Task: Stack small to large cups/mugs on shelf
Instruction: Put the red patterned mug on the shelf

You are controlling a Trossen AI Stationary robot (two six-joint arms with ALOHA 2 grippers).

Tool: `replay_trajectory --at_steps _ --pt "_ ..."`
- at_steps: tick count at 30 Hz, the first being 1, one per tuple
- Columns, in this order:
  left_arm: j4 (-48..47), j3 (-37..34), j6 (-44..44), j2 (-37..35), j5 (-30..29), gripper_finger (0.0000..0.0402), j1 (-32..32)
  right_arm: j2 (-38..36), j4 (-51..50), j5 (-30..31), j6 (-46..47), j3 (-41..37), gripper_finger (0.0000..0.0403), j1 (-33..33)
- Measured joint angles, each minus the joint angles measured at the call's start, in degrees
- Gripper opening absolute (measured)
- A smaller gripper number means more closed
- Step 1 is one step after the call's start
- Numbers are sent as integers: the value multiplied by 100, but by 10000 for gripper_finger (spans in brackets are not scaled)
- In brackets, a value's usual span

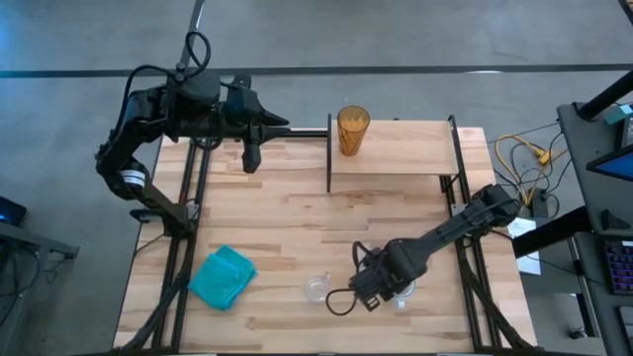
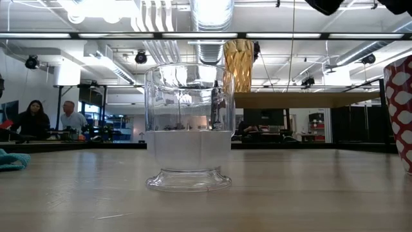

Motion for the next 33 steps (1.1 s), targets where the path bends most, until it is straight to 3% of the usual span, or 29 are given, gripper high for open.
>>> replay_trajectory --at_steps 28,33 --pt "-2 7 5 -2 2 57 0 -2 447 -24 247 -259 59 11" --pt "-2 9 331 -2 2 57 4 -7 456 -39 249 -183 66 -55"
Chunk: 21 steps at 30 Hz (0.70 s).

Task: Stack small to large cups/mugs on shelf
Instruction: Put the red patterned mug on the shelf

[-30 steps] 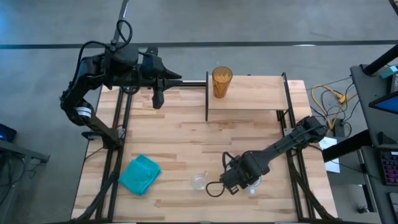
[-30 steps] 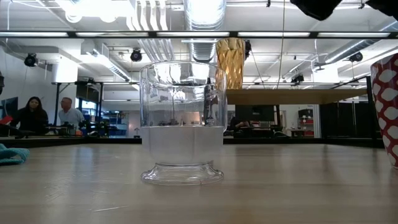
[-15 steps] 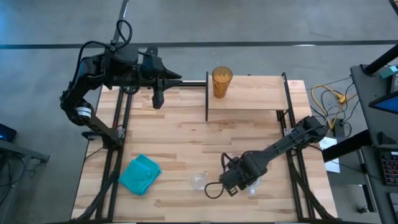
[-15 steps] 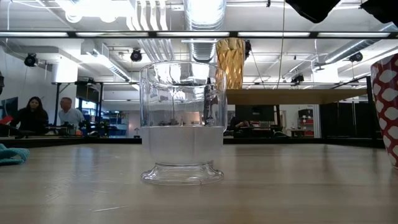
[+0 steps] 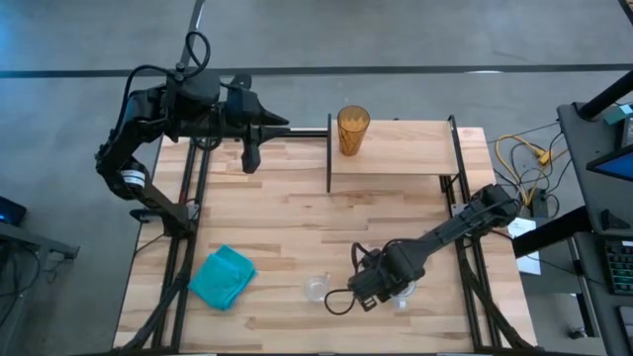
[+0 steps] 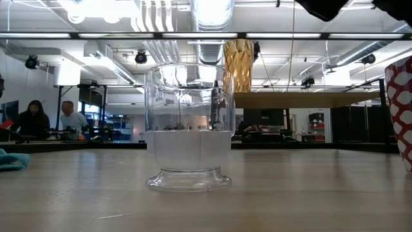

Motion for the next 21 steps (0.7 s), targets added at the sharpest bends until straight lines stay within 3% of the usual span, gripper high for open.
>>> replay_trajectory --at_steps 10,21 --pt "0 2 559 2 0 57 0 -17 24 26 -2 302 104 -124" --pt "-8 0 592 2 -2 57 2 -7 -321 46 530 199 109 -95"
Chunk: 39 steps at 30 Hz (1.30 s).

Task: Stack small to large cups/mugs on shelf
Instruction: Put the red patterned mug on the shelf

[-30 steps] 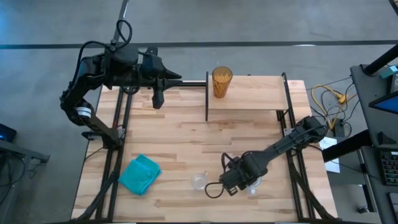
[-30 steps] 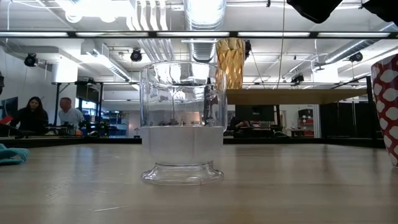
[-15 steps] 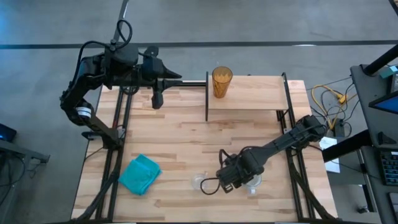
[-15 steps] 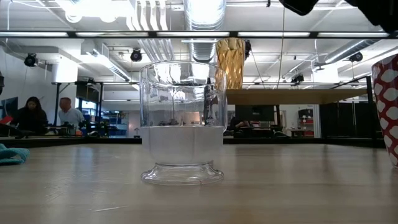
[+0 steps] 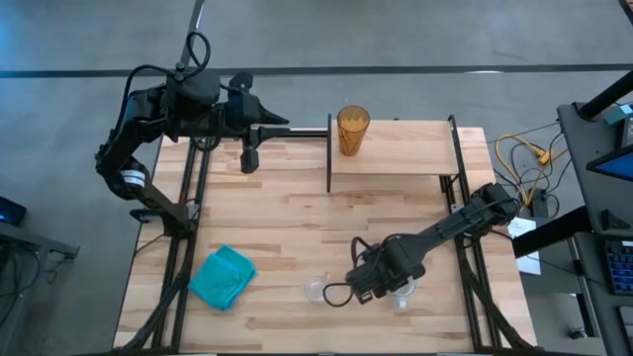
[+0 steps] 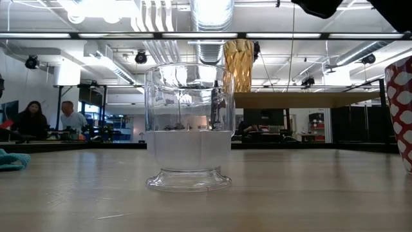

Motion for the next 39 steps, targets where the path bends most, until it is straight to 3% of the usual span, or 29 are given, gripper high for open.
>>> replay_trajectory --at_steps 5,26,39 --pt "-5 -2 -2 0 0 57 0 1 -285 0 246 -4 109 65" --pt "-34 -4 -24 0 0 57 2 43 417 308 325 -405 108 137" --pt "-32 -4 -23 -1 -2 57 2 43 368 319 326 -599 57 137"
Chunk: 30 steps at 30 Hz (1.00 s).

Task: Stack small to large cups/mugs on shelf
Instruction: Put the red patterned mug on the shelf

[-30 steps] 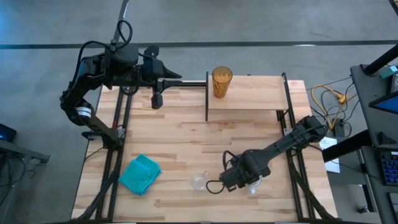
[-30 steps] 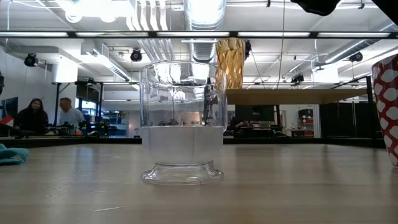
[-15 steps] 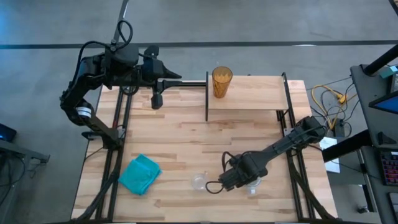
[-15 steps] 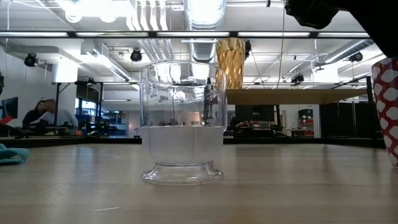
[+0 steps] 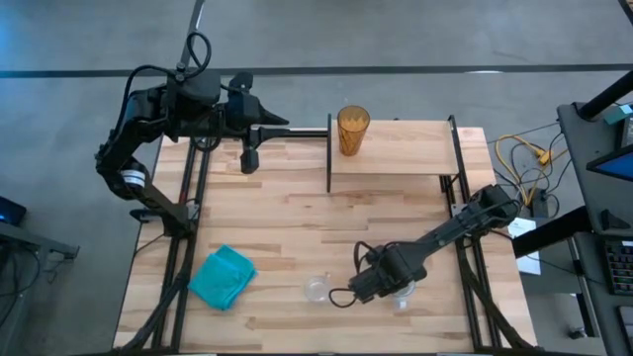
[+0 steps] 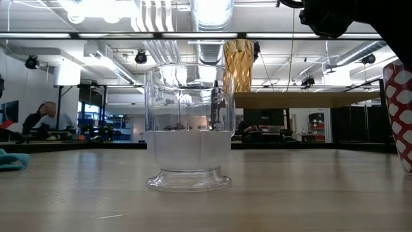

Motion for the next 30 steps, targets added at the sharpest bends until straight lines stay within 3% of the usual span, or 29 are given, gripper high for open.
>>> replay_trajectory --at_steps 9,17,30 --pt "0 0 1 -1 0 57 -2 0 -25 -16 -275 -61 16 0" --pt "1 -2 1 1 0 57 0 -91 -105 -26 -979 -27 14 -19" --pt "0 -2 17 0 0 57 -1 -347 -2083 -30 -2611 990 13 -312"
